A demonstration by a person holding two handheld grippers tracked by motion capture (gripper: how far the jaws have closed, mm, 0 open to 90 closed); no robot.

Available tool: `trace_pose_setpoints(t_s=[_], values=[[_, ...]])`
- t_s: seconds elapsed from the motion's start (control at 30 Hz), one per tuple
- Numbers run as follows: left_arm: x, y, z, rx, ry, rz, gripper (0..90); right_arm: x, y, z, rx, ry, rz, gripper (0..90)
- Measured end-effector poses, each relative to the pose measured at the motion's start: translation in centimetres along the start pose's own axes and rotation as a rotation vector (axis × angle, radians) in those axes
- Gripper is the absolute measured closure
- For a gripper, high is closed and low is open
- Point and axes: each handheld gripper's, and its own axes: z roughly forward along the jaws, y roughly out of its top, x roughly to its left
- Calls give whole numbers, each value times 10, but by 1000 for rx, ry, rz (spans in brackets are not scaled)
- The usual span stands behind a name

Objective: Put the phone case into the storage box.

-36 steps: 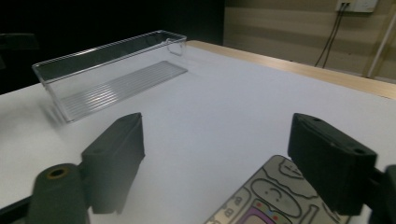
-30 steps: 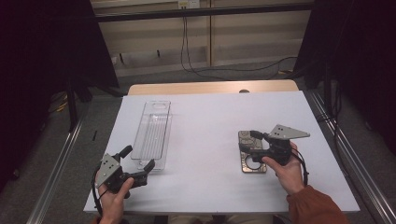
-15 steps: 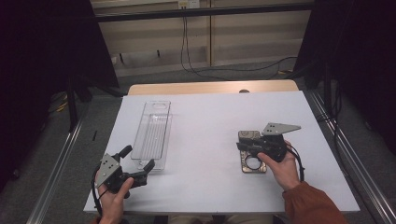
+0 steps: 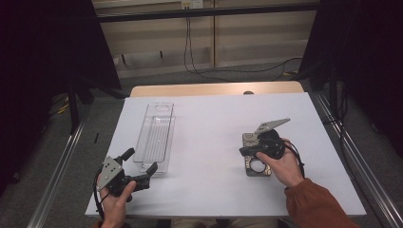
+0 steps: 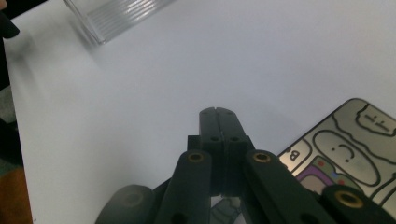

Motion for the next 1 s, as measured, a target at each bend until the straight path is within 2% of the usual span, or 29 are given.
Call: trace_pose_setpoints(t_s=[0.03, 0.07, 0.1, 0.17, 0.23, 0.27, 0.33, 0.37, 0.5, 0.53, 0.63, 0.8, 1.0], values=[[0, 0, 0, 2, -1, 2, 22, 0, 0, 0, 0, 0, 0, 900], [0, 0, 0, -1, 3, 1, 21, 0, 1, 2, 25, -5, 0, 900], [0, 0, 0, -10, 2, -8, 21, -1, 2, 5, 72, 16, 8, 900], [0, 0, 0, -6, 2, -2, 22, 0, 2, 6, 87, 24, 15, 900], [0, 0, 0, -4, 2, 0, 21, -1, 6, 9, 123, 36, -5, 900], [-1, 0, 1, -5, 0, -4, 21, -1, 6, 9, 123, 36, -5, 900], [0, 0, 0, 4, -2, 0, 22, 2, 8, 9, 176, 39, 22, 900], [-1, 0, 0, 3, -2, 0, 22, 3, 10, 12, 224, 57, 27, 900], [0, 0, 0, -4, 1, -6, 22, 4, 10, 18, 264, 64, 20, 900], [-1, 0, 0, 4, 2, -4, 22, 6, 9, 23, 301, 56, 25, 900], [0, 0, 0, 6, 1, 8, 22, 7, 7, 26, 315, 60, 19, 900], [0, 0, 0, 4, -3, 0, 22, 4, -5, 31, 347, 53, 16, 900], [-1, 0, 1, 4, -6, 2, 22, 1, -12, 35, 344, 61, 28, 900]])
